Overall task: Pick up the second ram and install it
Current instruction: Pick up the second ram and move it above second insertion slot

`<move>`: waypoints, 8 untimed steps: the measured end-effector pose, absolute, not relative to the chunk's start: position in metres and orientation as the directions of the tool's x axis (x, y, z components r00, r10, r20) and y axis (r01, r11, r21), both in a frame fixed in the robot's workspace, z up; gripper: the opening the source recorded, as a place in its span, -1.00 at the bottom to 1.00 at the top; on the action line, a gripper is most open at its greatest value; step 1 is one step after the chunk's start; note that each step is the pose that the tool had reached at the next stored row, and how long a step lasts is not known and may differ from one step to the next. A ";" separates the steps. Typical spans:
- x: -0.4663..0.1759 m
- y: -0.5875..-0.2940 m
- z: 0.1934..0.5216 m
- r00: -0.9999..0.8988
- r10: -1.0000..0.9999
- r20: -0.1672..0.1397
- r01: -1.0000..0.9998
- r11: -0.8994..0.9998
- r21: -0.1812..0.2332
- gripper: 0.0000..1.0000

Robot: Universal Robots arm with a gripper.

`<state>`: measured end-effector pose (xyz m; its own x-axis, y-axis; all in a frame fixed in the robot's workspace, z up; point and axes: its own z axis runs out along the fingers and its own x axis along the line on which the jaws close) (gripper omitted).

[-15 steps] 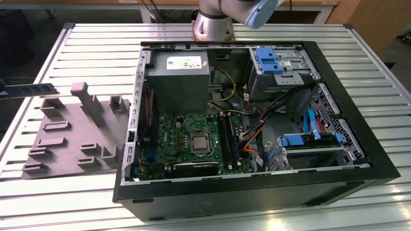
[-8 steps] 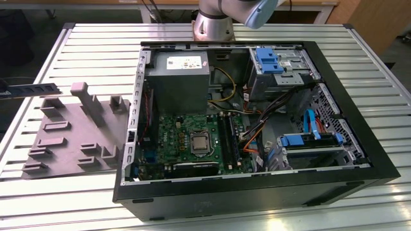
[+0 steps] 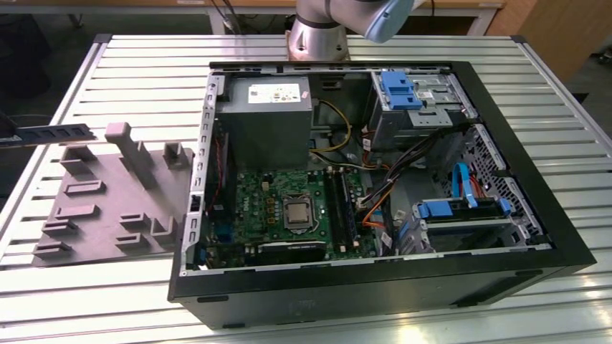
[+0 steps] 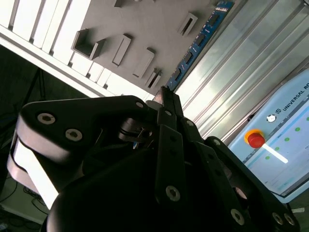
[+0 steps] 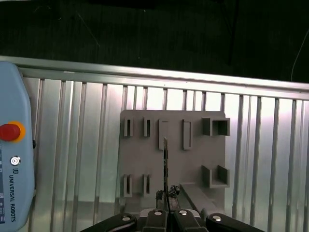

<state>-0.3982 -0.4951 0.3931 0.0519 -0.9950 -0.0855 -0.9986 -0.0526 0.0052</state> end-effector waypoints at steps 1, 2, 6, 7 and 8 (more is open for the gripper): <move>-0.398 -0.495 0.393 0.052 -0.995 -0.085 -0.999 -0.053 0.005 -0.77; -0.397 -0.495 0.393 0.052 -0.995 -0.085 -0.999 -0.053 0.005 -0.77; -0.395 -0.495 0.393 0.052 -0.995 -0.085 -0.999 -0.053 0.005 -0.77; -0.395 -0.495 0.393 0.052 -0.995 -0.085 -0.999 -0.053 0.005 -0.77; -0.394 -0.495 0.393 0.052 -0.995 -0.085 -0.999 -0.053 0.005 -0.77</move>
<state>-0.3941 -0.4951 0.3931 0.0519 -0.9950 -0.0855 -0.9986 -0.0525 0.0052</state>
